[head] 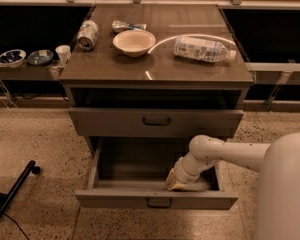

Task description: Open middle drawer

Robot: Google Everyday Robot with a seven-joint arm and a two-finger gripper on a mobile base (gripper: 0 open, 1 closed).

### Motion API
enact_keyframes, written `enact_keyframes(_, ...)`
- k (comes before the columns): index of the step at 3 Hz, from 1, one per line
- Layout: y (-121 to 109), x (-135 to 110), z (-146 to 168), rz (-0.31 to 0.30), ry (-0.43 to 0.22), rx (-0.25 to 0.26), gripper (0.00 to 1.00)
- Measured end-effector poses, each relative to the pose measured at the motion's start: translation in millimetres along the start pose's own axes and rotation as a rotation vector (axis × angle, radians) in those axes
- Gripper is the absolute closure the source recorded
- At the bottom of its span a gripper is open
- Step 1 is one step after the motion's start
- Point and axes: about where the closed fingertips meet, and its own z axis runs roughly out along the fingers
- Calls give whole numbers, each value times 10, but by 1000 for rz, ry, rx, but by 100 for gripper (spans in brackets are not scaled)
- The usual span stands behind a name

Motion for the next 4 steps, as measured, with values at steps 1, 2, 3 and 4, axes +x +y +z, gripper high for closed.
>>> enact_keyframes(1,285,-11,-40,-10,-4,-52,100)
enact_keyframes(2,449,13,-75,4,-8,-82,100)
enact_keyframes(3,666,32,-189,27,-56,-108,100)
enact_keyframes(4,714,-58,-483,14,-159,-30,100)
